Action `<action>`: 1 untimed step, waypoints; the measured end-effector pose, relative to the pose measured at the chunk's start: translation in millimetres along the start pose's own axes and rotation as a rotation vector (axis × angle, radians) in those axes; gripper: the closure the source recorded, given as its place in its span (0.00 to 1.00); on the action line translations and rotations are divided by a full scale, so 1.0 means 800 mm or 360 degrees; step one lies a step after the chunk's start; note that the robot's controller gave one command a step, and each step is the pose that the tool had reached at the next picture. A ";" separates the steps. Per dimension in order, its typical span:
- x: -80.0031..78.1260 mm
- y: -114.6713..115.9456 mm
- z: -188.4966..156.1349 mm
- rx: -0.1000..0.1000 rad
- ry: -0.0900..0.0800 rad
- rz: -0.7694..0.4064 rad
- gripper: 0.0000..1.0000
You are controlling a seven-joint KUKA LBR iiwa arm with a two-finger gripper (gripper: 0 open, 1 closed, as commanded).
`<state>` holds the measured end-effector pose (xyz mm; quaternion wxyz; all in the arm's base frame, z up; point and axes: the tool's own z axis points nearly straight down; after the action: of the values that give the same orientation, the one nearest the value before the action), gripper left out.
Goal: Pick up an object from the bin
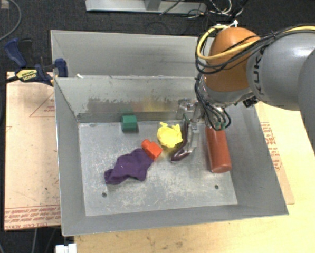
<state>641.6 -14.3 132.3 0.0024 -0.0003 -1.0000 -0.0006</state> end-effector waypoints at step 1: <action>-0.002 0.000 -0.007 0.0000 -0.0011 0.0000 0.00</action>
Offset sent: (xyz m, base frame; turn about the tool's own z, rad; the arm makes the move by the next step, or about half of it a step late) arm 0.0058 0.0211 -0.0623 0.1286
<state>643.0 -14.4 137.5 -0.0011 -0.0002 -1.0000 -0.0004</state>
